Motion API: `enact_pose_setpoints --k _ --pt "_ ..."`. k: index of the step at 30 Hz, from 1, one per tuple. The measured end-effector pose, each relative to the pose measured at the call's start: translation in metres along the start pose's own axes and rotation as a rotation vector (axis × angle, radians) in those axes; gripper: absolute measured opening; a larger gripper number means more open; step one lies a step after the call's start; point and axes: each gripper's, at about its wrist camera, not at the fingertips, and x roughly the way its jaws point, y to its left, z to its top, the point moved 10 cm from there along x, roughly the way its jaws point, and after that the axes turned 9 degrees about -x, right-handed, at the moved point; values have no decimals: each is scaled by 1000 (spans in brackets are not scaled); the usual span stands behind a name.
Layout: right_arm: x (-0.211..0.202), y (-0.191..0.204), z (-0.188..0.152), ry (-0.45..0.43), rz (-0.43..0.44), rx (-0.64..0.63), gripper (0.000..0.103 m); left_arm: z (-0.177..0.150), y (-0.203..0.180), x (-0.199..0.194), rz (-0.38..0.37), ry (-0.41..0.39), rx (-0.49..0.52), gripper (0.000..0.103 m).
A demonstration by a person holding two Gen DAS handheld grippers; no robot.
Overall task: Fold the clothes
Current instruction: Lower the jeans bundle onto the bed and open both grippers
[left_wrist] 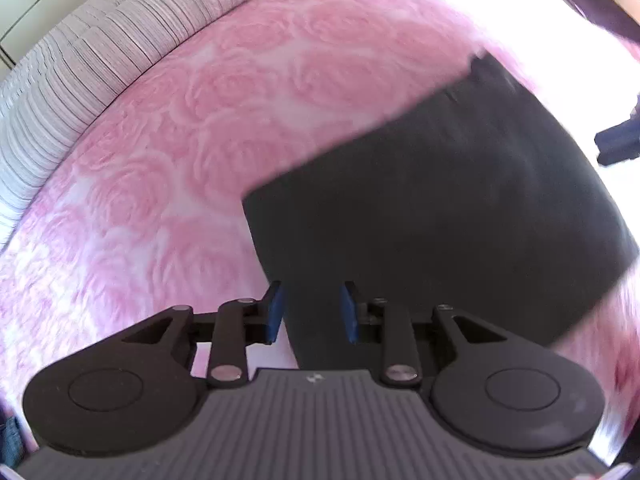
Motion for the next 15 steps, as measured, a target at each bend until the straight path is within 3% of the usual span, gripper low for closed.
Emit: enact_pose_setpoints --k 2,6,9,13,15 --pt "-2 29 -24 37 51 -38 21 -22 -6 2 0 24 46 27" --pt "12 34 -79 145 26 -2 21 -41 -15 20 21 34 99 27" --pt "2 33 -82 143 -12 11 25 -34 -11 27 18 42 61 27" --pt "-16 41 -83 145 -74 41 27 -43 -1 8 25 33 20 28" --pt "-32 51 -87 151 -103 86 35 -52 1 -8 33 28 4 30"
